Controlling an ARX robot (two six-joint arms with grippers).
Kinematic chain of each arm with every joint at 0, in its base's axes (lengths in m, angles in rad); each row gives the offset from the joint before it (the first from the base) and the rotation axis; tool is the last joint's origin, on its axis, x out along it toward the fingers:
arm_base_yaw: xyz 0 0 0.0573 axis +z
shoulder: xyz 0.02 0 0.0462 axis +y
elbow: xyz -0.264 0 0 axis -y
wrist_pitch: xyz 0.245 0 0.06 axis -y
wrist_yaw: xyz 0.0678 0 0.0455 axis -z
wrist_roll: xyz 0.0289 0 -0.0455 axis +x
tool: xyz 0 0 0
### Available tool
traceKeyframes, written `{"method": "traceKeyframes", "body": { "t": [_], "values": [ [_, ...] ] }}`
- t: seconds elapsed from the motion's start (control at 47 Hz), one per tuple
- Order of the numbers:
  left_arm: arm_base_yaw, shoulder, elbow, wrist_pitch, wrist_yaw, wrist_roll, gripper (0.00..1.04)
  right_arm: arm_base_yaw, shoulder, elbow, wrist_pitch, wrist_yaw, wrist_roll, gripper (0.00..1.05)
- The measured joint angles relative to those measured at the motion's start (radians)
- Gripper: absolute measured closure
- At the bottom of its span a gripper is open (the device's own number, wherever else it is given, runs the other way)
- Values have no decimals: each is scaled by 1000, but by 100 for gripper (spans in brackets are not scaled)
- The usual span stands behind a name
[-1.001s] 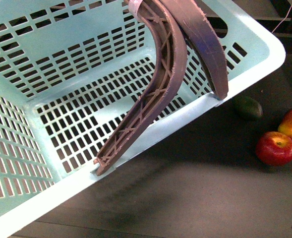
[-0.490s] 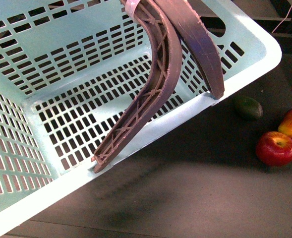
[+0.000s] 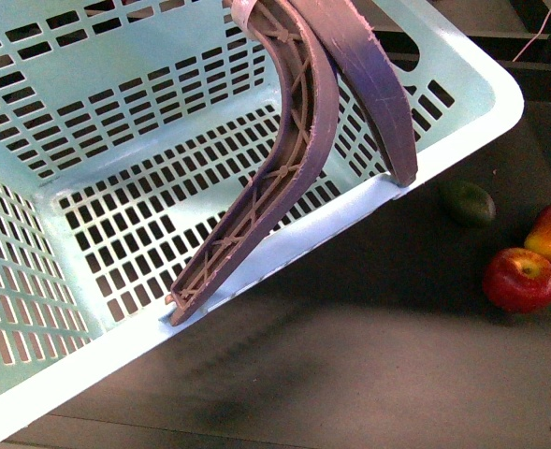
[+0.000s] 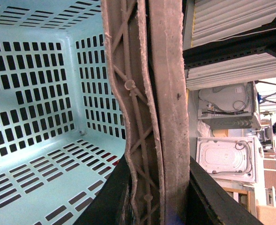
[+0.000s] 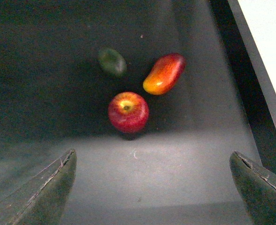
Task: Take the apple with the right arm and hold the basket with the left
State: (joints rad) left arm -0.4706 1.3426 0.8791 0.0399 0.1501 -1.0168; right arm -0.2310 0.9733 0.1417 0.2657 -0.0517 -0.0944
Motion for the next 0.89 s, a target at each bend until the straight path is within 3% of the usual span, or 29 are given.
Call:
{"method": "traceKeyframes", "body": {
  "t": [0.128,0.341,0.532,0.895],
  "values": [
    [0,0,0,0,2,0,84,-1,334,43,256,9,-72,9],
    [0,0,0,0,-1,0,84,34,942,238,528,60,-138,9],
    [0,0,0,0,4,0,84,92,1231,391,481,52,-146,9],
    [0,0,0,0,0,0,84,113,1372,612,368,86,-145,9]
  ]
}}
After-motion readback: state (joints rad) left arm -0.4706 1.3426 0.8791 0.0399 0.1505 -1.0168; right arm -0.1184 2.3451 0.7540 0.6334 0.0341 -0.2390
